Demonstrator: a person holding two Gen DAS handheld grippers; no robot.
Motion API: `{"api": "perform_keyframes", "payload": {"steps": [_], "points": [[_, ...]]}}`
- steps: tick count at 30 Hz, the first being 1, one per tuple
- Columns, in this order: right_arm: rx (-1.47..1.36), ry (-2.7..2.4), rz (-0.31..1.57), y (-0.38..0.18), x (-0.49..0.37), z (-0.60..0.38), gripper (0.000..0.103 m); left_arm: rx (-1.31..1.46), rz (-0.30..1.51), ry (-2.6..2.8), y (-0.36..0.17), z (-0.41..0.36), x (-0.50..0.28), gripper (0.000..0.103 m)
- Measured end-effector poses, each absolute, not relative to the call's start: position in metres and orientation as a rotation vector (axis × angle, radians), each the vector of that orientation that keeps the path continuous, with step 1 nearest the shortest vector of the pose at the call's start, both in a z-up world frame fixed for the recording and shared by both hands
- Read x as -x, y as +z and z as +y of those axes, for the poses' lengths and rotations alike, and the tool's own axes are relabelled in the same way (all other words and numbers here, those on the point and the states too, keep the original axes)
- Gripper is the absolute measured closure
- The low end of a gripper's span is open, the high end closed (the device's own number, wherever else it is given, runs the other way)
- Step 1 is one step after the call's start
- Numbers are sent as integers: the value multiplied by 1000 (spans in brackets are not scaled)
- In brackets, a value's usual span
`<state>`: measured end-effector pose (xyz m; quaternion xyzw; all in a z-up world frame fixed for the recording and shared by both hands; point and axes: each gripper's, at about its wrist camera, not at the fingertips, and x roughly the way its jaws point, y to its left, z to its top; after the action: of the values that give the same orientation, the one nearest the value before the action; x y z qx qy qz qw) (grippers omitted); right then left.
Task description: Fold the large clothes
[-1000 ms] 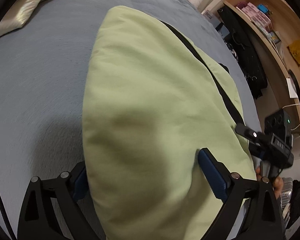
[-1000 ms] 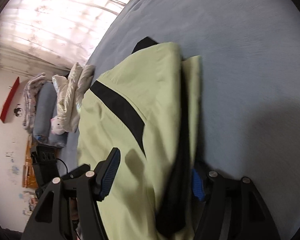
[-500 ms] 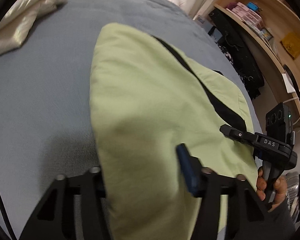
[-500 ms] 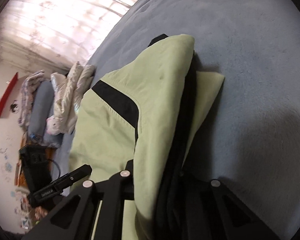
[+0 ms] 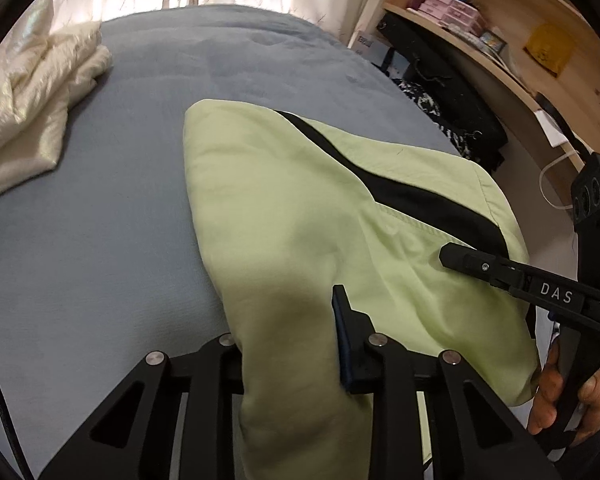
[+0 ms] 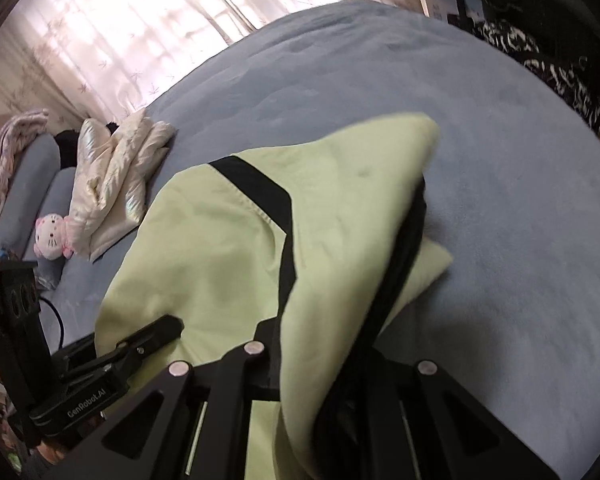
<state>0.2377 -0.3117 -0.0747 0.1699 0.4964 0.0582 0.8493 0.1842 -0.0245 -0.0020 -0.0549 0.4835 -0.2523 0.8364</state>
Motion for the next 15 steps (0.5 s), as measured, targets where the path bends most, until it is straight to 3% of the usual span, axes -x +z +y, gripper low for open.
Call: {"api": "perform_keyframes", "payload": {"steps": [15], "points": [[-293,271,949,-25,-210,-227,95,104,923,-471,58,77,-142,78]]}}
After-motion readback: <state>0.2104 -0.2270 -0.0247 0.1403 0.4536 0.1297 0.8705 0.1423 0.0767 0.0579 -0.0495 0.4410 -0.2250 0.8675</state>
